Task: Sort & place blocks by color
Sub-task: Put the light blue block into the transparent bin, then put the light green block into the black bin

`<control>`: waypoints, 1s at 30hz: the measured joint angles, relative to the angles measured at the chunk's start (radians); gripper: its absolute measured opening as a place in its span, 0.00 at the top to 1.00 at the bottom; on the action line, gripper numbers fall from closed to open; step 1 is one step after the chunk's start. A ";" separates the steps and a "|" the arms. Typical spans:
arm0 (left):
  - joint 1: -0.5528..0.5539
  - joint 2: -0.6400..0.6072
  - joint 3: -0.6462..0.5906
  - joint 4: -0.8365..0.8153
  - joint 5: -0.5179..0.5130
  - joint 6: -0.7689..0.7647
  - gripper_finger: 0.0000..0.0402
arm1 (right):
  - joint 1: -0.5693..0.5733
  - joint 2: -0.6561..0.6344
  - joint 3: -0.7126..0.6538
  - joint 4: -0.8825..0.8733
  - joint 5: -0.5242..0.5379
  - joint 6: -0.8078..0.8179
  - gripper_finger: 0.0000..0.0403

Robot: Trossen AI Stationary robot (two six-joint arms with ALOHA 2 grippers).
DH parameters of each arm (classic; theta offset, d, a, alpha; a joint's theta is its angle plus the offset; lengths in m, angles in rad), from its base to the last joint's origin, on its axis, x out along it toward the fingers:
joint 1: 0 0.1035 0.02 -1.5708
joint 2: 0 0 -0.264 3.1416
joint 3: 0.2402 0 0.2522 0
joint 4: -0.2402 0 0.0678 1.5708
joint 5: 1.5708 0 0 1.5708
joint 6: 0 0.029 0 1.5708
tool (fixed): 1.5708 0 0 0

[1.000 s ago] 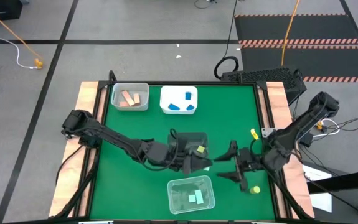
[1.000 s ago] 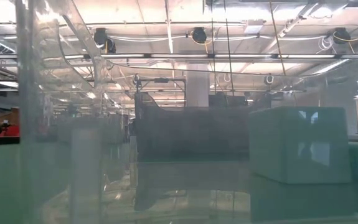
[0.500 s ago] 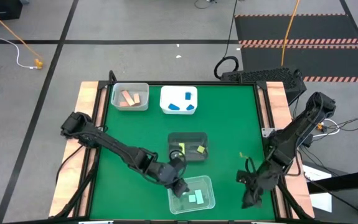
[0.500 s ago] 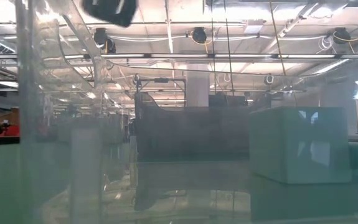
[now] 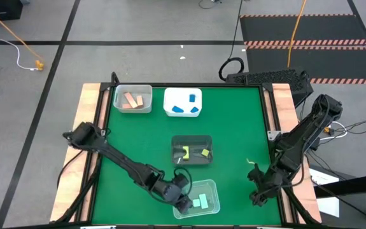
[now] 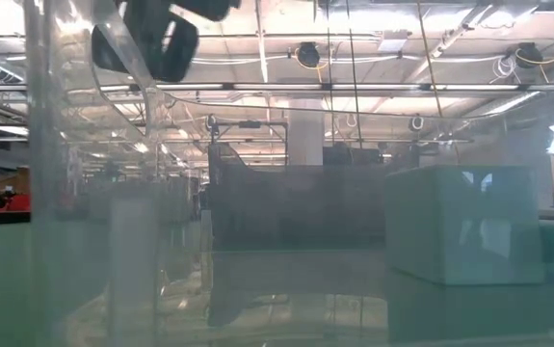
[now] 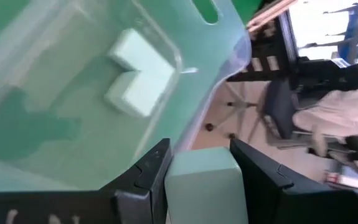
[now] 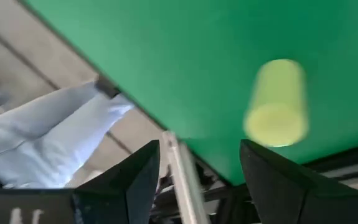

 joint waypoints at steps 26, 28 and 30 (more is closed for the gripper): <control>0.003 0.043 0.001 0.229 0.000 0.040 0.27 | 0.000 0.000 0.000 -0.211 0.029 -0.026 0.48; 0.004 0.043 0.001 0.250 0.000 0.042 0.26 | 0.000 0.000 0.000 -0.206 0.057 -0.014 0.48; 0.004 0.043 0.001 0.265 0.000 0.042 0.26 | 0.000 0.000 0.000 -0.203 0.071 -0.004 0.48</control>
